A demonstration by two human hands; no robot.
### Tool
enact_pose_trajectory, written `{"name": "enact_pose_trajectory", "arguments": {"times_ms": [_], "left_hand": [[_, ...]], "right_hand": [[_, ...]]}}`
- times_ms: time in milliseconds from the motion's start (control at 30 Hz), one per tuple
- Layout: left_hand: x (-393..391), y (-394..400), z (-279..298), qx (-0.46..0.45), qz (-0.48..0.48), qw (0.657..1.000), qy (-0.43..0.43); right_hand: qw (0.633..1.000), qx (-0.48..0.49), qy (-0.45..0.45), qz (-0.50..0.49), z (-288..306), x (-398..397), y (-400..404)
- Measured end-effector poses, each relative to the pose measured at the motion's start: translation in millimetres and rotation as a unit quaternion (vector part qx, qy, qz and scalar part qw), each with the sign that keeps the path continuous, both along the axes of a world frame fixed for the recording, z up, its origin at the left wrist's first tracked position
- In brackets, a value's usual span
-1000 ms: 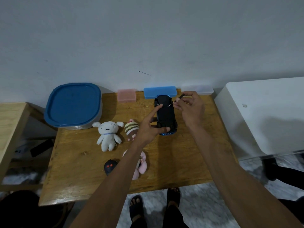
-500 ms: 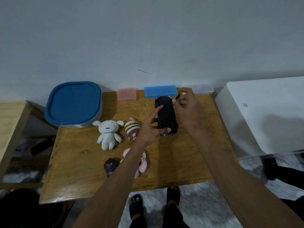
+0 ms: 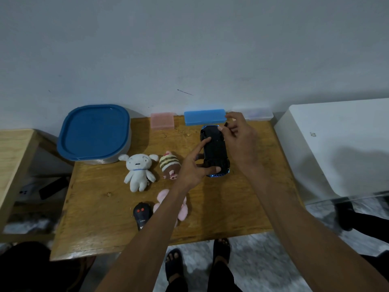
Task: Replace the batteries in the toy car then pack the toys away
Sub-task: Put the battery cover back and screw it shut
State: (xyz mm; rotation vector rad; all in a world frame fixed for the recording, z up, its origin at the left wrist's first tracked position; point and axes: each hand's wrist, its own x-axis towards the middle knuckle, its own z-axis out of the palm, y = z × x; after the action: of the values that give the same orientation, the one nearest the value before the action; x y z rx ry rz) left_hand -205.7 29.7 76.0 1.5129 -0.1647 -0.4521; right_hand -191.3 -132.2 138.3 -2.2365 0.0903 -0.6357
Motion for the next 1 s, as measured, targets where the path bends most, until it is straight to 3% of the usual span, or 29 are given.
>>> {"name": "enact_pose_trajectory", "arguments": {"times_ms": [267,467,733,1000], "left_hand": [[0.3,-4.1,1.1,-0.011,-0.004,1.0,0.004],[-2.4,-4.1,1.2,-0.009,-0.005,1.0,0.003],[-0.1,-2.6,2.6,-0.017,-0.002,1.0,0.013],[0.8,-2.8,2.5,-0.018,0.001,1.0,0.013]], "right_hand": [[0.999,-0.01,-0.032,0.013,-12.9,-2.6,-7.1],[0.999,0.008,-0.009,-0.03,-7.5,5.4,-6.8],[0.999,-0.011,-0.03,0.013,-12.6,-0.5,-9.2],[1.0,-0.002,-0.009,-0.015,-8.6,7.2,-7.9]]}}
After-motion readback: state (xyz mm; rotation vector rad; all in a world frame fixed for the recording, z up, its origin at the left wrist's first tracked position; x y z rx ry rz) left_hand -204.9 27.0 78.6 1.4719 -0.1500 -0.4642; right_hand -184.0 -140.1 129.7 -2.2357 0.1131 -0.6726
